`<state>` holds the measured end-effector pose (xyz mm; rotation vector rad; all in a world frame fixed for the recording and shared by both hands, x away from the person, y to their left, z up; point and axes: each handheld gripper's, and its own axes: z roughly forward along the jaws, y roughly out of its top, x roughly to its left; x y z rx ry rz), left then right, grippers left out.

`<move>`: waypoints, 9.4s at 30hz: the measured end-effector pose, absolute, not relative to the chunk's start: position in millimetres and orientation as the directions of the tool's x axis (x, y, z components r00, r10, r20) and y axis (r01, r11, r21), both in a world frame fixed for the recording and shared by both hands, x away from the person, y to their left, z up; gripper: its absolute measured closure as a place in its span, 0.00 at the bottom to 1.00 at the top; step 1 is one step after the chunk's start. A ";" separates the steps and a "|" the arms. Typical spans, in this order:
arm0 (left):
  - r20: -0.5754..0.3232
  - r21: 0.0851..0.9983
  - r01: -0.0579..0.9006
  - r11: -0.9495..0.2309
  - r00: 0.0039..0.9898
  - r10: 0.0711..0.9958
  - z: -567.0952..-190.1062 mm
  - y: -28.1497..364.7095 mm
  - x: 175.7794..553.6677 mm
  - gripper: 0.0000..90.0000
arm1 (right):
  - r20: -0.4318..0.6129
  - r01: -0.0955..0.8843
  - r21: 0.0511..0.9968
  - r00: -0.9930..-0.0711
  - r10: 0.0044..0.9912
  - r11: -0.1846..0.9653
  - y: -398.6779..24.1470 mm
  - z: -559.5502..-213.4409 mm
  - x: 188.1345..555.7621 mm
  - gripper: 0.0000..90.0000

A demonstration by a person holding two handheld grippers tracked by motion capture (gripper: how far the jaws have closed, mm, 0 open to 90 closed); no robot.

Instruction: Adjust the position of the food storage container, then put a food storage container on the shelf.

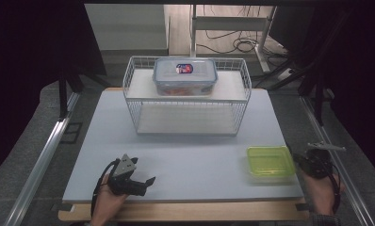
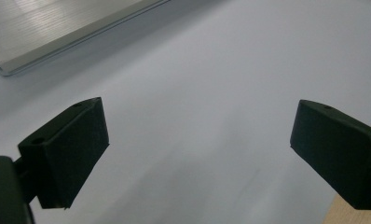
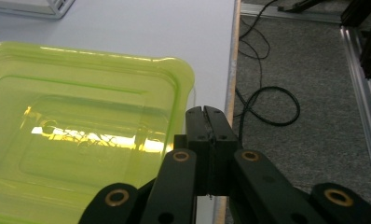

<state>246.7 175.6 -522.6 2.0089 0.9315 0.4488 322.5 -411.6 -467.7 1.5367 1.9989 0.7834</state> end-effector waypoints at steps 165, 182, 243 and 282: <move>-0.062 0.787 0.496 -0.366 0.654 0.754 -525.1 175.9 249.6 0.06 | 0.715 0.870 0.492 -0.426 0.554 0.034 -218.1 -496.8 346.9 0.89; -0.066 0.785 0.502 -0.364 0.650 0.757 -525.3 177.0 250.5 0.06 | 0.708 0.830 0.558 -0.468 0.528 -0.012 -226.9 -465.4 352.6 0.89; -0.064 0.794 0.487 -0.364 0.662 0.747 -524.3 175.1 252.6 0.06 | 0.724 0.736 0.648 -0.515 0.458 -0.195 -225.0 -327.1 392.1 0.89; -0.105 0.810 0.492 -0.319 0.656 0.747 -521.9 179.7 253.9 0.06 | 0.630 0.621 0.737 -0.487 0.605 -0.269 -175.4 -258.6 452.6 0.89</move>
